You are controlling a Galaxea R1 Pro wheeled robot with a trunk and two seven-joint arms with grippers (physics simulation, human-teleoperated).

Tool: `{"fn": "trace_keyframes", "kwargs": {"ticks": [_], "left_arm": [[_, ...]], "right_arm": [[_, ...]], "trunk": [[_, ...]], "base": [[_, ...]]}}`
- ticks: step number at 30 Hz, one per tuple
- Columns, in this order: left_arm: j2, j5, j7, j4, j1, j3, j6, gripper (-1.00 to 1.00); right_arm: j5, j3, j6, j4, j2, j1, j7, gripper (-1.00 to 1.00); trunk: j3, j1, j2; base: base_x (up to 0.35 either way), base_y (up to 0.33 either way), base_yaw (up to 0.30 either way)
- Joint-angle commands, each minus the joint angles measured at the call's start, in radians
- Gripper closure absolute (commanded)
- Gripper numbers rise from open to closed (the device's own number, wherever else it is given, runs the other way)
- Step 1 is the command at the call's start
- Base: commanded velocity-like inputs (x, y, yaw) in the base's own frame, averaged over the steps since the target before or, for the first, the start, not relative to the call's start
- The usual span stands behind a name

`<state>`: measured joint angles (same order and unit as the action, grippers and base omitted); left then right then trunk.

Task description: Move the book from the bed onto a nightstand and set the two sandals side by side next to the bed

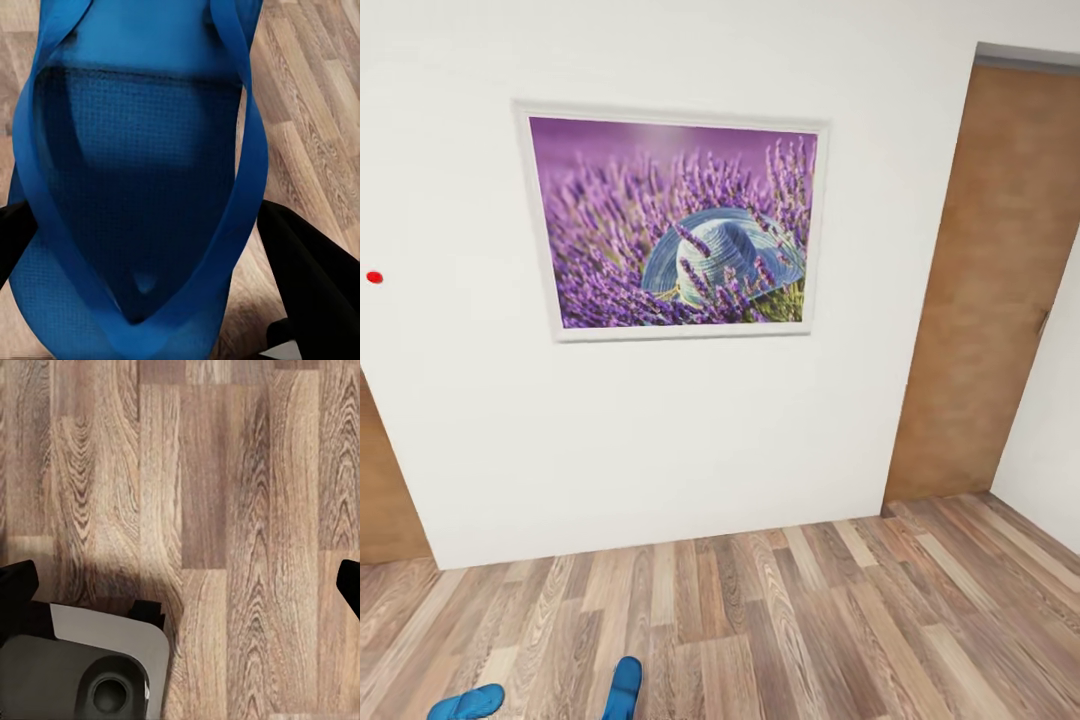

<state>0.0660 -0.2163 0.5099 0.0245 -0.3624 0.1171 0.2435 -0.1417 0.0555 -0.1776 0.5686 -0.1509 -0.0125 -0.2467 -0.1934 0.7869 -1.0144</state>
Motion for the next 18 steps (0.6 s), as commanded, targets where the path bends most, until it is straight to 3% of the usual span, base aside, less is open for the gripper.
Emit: {"fn": "trace_keyframes", "kwargs": {"ticks": [1, 18], "left_arm": [[0.000, -0.009, 0.002, -0.002, -0.001, 0.009, 0.003, 1.00], [-0.001, -0.009, 0.002, -0.002, -0.001, 0.008, 0.003, 1.00]], "right_arm": [[-0.010, 0.006, -0.005, 0.003, 0.001, 0.000, -0.008, -1.00], [-0.010, 0.006, -0.005, 0.004, 0.001, 0.000, -0.008, -1.00]], "trunk": [[0.001, -0.004, 0.006], [0.048, -0.069, 0.125]], "base": [[0.000, 0.000, 0.280], [0.000, 0.000, 0.280]]}}
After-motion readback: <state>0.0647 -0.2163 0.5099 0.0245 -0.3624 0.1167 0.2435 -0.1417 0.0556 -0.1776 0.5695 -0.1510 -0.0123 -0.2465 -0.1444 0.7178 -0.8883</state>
